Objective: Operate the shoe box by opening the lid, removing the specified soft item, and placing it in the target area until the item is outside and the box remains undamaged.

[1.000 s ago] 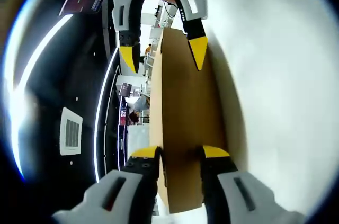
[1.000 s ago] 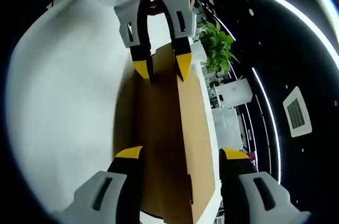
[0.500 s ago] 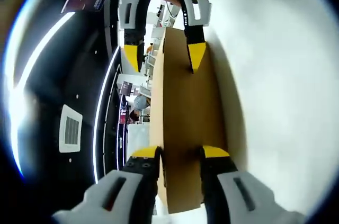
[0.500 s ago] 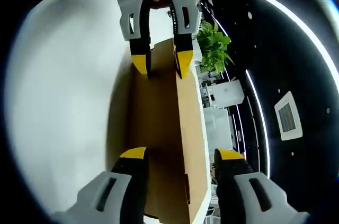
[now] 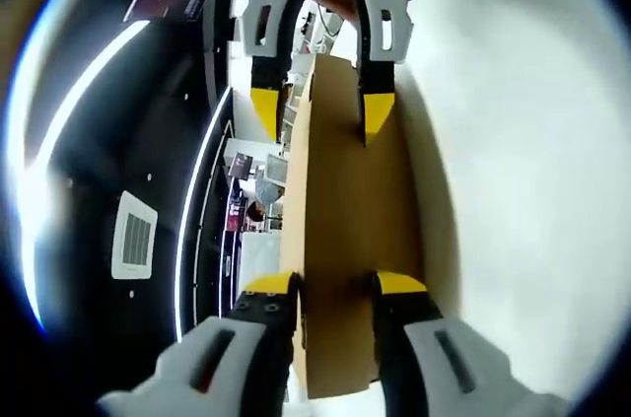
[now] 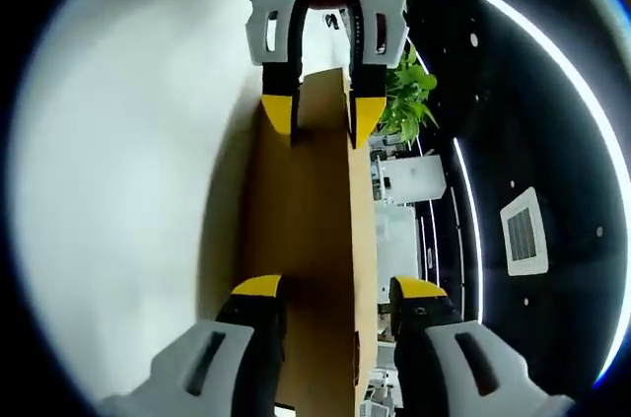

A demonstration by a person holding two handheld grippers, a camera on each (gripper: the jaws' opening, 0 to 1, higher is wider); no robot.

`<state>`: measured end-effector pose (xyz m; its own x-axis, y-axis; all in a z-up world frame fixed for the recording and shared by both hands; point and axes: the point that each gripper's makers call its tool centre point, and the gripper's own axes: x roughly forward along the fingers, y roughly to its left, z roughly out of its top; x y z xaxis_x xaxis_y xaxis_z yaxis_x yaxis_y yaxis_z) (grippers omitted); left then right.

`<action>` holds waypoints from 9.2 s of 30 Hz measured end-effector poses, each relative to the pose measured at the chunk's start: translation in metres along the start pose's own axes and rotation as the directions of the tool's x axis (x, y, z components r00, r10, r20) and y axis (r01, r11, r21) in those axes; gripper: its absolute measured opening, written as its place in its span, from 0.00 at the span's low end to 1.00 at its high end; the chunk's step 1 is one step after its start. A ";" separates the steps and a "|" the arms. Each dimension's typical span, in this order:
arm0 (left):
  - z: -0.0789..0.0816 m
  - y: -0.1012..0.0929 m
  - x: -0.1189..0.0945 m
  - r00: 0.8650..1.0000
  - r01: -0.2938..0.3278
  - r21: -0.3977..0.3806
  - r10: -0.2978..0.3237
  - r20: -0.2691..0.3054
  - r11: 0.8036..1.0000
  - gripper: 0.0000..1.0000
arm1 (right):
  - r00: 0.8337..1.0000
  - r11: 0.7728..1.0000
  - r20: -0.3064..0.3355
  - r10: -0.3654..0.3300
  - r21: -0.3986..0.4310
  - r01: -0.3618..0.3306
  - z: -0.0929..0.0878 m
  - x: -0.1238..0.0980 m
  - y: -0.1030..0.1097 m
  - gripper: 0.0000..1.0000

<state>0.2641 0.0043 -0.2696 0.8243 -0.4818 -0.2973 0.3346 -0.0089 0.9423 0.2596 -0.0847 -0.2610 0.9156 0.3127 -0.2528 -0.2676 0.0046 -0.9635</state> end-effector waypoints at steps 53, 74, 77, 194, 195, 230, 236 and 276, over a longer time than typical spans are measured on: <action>-0.002 0.005 0.001 1.000 0.026 -0.042 -0.025 0.016 0.999 0.30 | 0.998 0.998 -0.005 0.059 0.010 -0.059 0.006 0.000 0.004 0.29; 0.000 0.017 -0.006 0.999 0.033 -0.072 -0.031 0.031 0.997 0.29 | 0.996 0.996 0.031 0.085 0.024 -0.085 0.011 -0.003 -0.008 0.28; 0.001 0.019 -0.007 0.999 0.025 -0.077 -0.023 0.026 0.997 0.29 | 0.996 0.996 0.041 0.083 0.027 -0.084 0.011 -0.004 -0.010 0.28; 0.004 0.113 -0.008 0.996 -0.041 0.048 0.037 0.076 0.998 0.24 | 0.992 0.999 0.126 0.020 0.037 -0.025 0.015 0.007 -0.104 0.24; 0.005 0.114 -0.008 0.996 -0.039 0.046 0.035 0.081 0.998 0.24 | 0.992 0.999 0.126 0.017 0.038 -0.022 0.015 0.008 -0.105 0.24; -0.047 0.030 -0.079 0.974 0.223 -0.154 -0.214 0.072 0.962 0.31 | 0.993 0.999 0.112 -0.022 0.032 0.018 0.014 0.013 -0.113 0.23; -0.049 0.008 -0.076 0.959 0.281 -0.148 -0.273 0.073 0.948 0.32 | 0.993 0.999 0.113 -0.024 0.033 0.020 0.014 0.014 -0.114 0.23; -0.037 0.015 -0.030 0.764 0.641 -0.341 -0.530 0.369 0.688 0.38 | 0.996 1.000 0.091 -0.012 0.007 0.011 0.016 0.022 -0.114 0.24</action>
<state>0.2612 0.0514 -0.2520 0.2840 -0.6865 -0.6694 0.9142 -0.0166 0.4048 0.3057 -0.0629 -0.1552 0.8876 0.3980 -0.2321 -0.2592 0.0149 -0.9657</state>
